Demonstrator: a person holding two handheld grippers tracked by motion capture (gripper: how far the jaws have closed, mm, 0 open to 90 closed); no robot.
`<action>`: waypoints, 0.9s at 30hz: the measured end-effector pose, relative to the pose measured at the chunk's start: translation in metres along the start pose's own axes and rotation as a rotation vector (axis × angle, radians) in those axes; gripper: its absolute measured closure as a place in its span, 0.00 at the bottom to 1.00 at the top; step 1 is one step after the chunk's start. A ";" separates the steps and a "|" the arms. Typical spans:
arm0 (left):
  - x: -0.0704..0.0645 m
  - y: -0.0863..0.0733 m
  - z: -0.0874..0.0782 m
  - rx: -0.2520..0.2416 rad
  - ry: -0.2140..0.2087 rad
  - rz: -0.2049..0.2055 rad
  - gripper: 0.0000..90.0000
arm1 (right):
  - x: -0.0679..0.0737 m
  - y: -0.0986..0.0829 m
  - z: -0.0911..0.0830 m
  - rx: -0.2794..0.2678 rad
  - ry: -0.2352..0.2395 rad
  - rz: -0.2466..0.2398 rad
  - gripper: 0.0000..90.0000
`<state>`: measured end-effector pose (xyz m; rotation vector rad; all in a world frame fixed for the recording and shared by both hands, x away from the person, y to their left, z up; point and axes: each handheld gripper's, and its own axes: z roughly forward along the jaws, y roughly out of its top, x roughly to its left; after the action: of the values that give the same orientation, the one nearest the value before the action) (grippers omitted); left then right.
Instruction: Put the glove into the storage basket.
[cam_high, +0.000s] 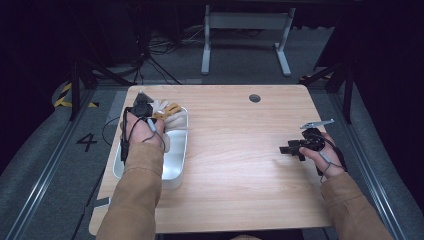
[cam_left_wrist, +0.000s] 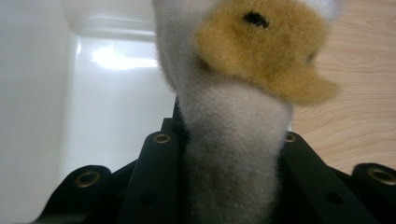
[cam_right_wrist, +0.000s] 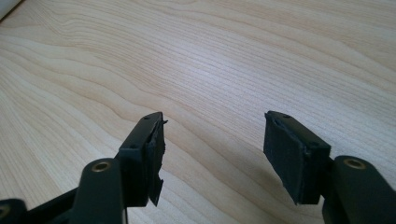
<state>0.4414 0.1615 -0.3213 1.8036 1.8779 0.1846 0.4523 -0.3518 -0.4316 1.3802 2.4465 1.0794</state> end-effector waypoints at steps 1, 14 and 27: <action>0.001 0.000 0.001 -0.003 -0.004 -0.005 0.82 | 0.000 0.000 0.000 0.001 -0.003 0.002 0.43; 0.016 -0.003 0.014 0.026 0.010 -0.055 0.82 | -0.001 -0.001 0.000 0.001 -0.011 0.001 0.43; 0.025 -0.009 0.034 0.089 0.036 -0.092 0.82 | -0.002 -0.001 -0.001 -0.001 -0.016 0.000 0.43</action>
<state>0.4493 0.1757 -0.3610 1.7775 2.0188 0.1022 0.4519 -0.3541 -0.4322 1.3835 2.4344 1.0650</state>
